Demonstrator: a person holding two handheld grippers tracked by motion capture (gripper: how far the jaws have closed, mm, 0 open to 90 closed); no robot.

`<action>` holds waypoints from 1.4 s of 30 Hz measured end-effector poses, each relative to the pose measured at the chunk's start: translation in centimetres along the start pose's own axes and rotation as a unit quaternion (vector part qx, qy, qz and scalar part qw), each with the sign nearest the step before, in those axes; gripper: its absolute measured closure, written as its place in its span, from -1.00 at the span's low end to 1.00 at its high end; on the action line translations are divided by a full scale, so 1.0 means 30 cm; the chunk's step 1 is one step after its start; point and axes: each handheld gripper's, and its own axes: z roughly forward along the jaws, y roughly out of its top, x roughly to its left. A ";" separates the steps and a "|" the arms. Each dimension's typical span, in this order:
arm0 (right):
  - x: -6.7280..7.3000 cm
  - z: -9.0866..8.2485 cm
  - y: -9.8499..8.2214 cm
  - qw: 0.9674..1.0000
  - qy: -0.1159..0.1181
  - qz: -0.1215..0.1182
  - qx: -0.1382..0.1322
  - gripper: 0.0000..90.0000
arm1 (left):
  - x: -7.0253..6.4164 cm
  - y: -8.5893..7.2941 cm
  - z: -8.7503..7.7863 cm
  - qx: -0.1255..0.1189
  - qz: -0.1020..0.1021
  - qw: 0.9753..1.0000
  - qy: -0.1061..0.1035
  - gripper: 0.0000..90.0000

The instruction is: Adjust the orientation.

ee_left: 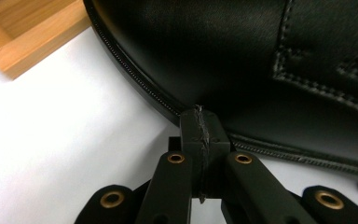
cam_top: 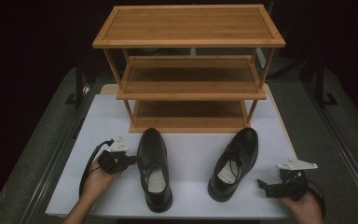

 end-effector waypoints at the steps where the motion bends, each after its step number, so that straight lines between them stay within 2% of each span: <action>1: 0.000 0.000 0.000 1.000 0.000 0.000 0.000 -1.00 | -0.004 0.006 0.003 -0.003 -0.001 1.000 -0.001 1.00; 4: 0.000 0.000 0.000 1.000 0.000 0.000 0.000 -1.00 | -0.011 0.020 0.012 -0.003 0.005 1.000 0.001 1.00; 18: 0.000 0.000 0.000 1.000 0.000 0.000 0.000 -1.00 | -0.029 0.048 0.029 -0.015 0.006 1.000 -0.011 1.00; 22: 0.000 0.000 0.000 1.000 0.000 0.000 0.000 -1.00 | -0.043 0.013 0.002 -0.021 -0.002 0.999 -0.029 1.00; 28: 0.000 0.000 -0.001 1.000 0.000 0.000 -0.001 -1.00 | -0.105 -0.051 -0.020 -0.010 -0.005 0.998 -0.058 1.00; 29: 0.000 -0.001 0.000 1.000 0.000 -0.001 0.000 -1.00 | -0.113 -0.055 -0.019 -0.008 -0.004 0.998 -0.057 1.00; 31: 0.001 -0.001 0.000 1.000 0.000 0.000 0.001 -1.00 | -0.118 -0.054 -0.017 -0.004 -0.002 0.998 -0.055 1.00; 37: 0.000 -0.001 0.000 1.000 0.000 0.000 0.001 -1.00 | -0.123 -0.047 -0.006 -0.009 -0.005 0.998 -0.070 1.00; 42: 0.000 0.000 0.000 1.000 0.000 0.000 0.000 -1.00 | -0.140 -0.019 0.020 -0.010 0.007 0.997 -0.081 1.00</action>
